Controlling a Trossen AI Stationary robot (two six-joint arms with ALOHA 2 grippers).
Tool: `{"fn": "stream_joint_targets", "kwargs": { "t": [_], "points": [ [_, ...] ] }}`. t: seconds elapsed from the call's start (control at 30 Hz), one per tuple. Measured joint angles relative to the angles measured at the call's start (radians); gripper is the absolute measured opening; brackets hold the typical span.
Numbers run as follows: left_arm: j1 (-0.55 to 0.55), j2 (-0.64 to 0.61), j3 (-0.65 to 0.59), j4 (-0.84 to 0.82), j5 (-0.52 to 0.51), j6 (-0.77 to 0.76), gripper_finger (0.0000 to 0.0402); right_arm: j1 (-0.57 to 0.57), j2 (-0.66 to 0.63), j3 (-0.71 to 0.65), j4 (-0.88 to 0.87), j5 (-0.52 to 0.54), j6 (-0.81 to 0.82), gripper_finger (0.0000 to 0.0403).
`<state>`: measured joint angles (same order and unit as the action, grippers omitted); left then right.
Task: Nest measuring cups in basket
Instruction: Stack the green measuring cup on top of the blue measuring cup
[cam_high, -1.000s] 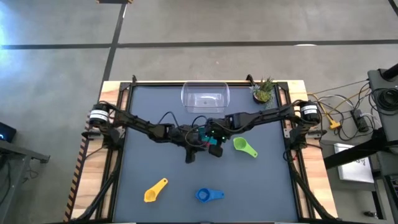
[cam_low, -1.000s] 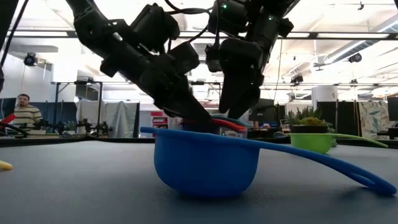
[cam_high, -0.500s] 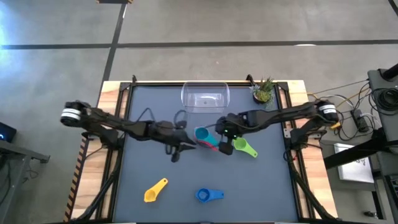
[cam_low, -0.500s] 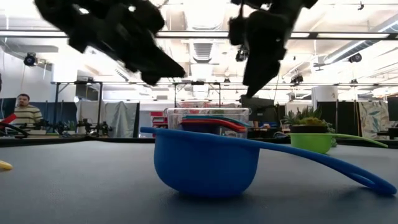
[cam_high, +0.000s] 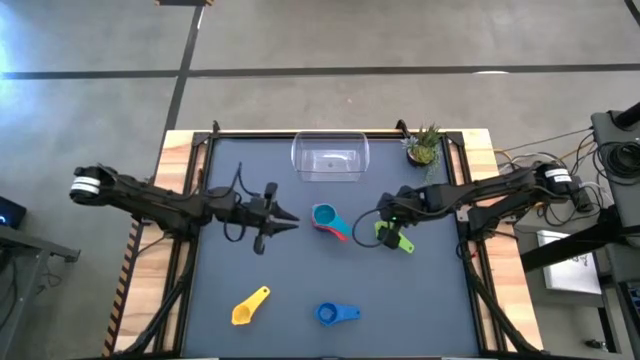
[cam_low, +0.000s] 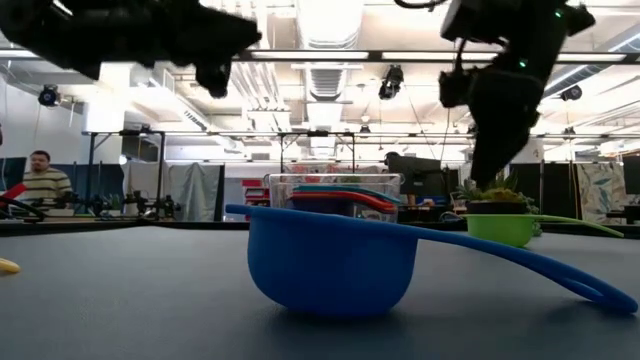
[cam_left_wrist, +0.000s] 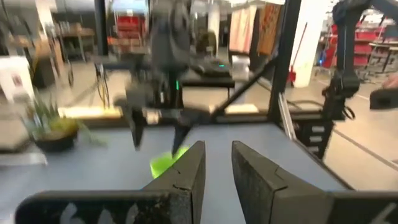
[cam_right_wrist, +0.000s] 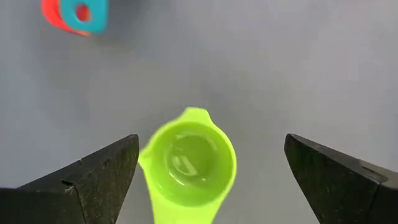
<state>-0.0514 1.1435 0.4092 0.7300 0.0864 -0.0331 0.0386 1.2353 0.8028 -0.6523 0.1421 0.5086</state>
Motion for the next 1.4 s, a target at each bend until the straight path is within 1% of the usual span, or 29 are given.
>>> {"fn": "stream_joint_targets", "kwargs": {
  "t": [0.1,0.2,0.3,0.4,0.63,0.77,0.87,1.0,1.17,1.3,1.4],
  "points": [
    [0.014,-0.009,0.045,-0.009,0.000,0.046,0.0062,-0.007,-0.016,-0.037,0.006,0.000,0.008,0.0389],
    [0.023,-0.005,0.088,-0.066,0.001,0.078,0.0062,-0.016,-0.015,-0.066,0.005,0.000,0.017,0.0389],
    [0.023,0.010,0.098,-0.091,0.007,0.096,0.0062,-0.032,-0.010,-0.089,0.008,-0.005,0.018,0.0389],
    [0.022,0.025,0.062,-0.050,0.008,0.091,0.0062,-0.055,-0.009,-0.107,0.007,-0.018,0.018,0.0389],
    [0.024,0.030,-0.031,0.018,0.006,0.018,0.0062,-0.091,-0.011,-0.123,0.024,-0.019,0.005,0.0389],
    [0.023,0.022,-0.039,0.052,0.005,0.018,0.0061,-0.101,-0.009,-0.152,0.077,-0.060,0.004,0.0388],
    [0.023,0.022,-0.033,0.049,0.005,0.019,0.0061,-0.102,-0.009,-0.173,0.090,-0.074,0.010,0.0376],
    [0.023,0.022,-0.032,0.048,0.004,0.020,0.0061,-0.103,-0.008,-0.185,0.089,-0.075,0.013,0.0337],
    [0.023,0.022,-0.032,0.048,0.004,0.023,0.0061,-0.103,-0.008,-0.185,0.095,-0.075,0.013,0.0267],
    [0.023,0.022,-0.032,0.048,0.003,0.023,0.0061,-0.103,-0.008,-0.185,0.097,-0.076,0.013,0.0189],
    [0.023,0.022,-0.032,0.048,0.003,0.023,0.0061,-0.103,-0.008,-0.185,0.113,-0.092,0.013,0.0115]
  ]
}}
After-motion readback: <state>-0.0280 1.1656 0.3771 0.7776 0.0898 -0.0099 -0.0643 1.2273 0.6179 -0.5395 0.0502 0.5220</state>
